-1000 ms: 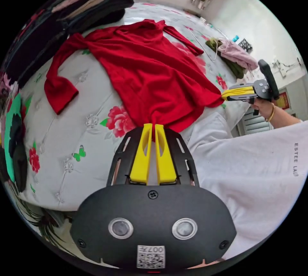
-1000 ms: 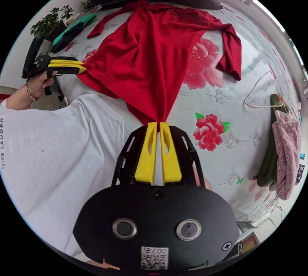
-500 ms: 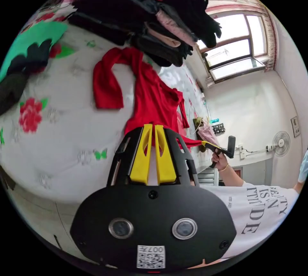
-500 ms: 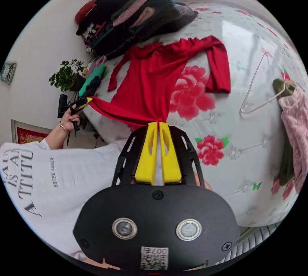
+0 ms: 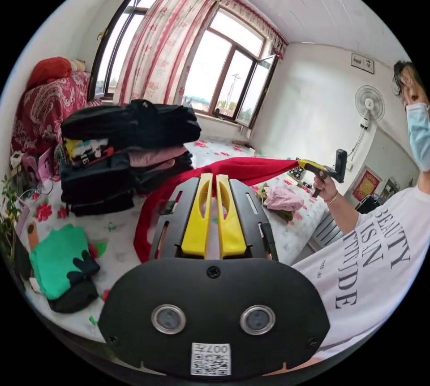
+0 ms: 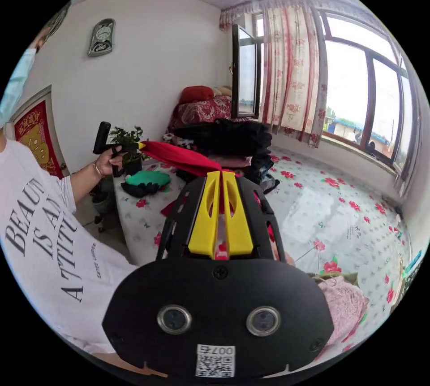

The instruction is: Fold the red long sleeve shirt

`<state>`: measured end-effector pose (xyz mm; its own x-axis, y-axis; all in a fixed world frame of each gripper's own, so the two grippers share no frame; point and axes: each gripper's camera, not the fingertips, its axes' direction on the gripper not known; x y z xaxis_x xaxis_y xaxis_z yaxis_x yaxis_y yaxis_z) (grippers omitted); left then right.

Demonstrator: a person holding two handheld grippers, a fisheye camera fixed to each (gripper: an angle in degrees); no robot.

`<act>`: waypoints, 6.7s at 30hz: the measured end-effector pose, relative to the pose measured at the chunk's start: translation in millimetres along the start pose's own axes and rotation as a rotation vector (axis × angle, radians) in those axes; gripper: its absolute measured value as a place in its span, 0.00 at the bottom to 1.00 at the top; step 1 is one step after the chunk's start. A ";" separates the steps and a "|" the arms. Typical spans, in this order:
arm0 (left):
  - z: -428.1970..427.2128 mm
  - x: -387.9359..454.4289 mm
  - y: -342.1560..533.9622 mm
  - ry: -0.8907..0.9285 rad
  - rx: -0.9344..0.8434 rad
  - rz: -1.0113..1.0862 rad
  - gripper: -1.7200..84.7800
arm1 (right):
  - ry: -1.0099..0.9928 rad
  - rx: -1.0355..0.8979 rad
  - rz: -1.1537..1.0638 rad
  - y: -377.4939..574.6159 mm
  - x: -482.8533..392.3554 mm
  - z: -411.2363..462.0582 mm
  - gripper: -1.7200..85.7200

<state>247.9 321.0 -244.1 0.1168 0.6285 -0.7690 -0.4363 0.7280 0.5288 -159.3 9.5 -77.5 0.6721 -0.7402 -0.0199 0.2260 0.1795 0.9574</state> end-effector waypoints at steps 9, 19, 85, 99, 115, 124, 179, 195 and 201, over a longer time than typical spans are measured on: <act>105.1 3.1 262.3 -0.190 -0.669 -0.437 0.01 | -0.135 -0.698 0.342 217.6 -59.4 144.7 0.02; 106.7 32.5 289.9 -0.134 -0.745 -0.447 0.12 | -0.198 -0.778 0.407 222.7 -41.9 149.8 0.02; 348.9 -182.8 36.1 -0.319 -0.663 -0.383 0.07 | -0.017 -0.714 0.336 -10.5 211.1 425.2 0.05; 380.6 -200.8 26.7 -0.398 -0.705 -0.354 0.01 | 0.094 -0.739 0.269 -6.5 237.4 462.7 0.02; 214.3 -15.0 154.8 -0.199 -0.722 -0.416 0.02 | -0.166 -0.731 0.373 167.9 68.2 262.5 0.03; 182.8 -23.7 175.6 -0.368 -0.703 -0.596 0.02 | -0.194 -0.863 -0.002 185.6 -10.5 289.4 0.02; 219.3 -27.0 108.0 0.472 -0.797 0.062 0.10 | 0.268 -0.422 0.719 188.6 -6.5 260.7 0.05; 324.2 -96.7 138.6 -0.133 -0.907 0.109 0.02 | 0.108 -0.793 0.252 181.0 37.3 296.2 0.05; 325.8 -103.9 147.0 -0.157 -0.887 0.060 0.01 | 0.037 -0.689 0.492 199.4 88.1 256.7 0.09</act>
<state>462.2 451.9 30.5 0.1638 0.7365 -0.6563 -0.9658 0.2553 0.0454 -236.0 -186.2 185.5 0.8264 -0.4546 0.3322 0.2725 0.8392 0.4706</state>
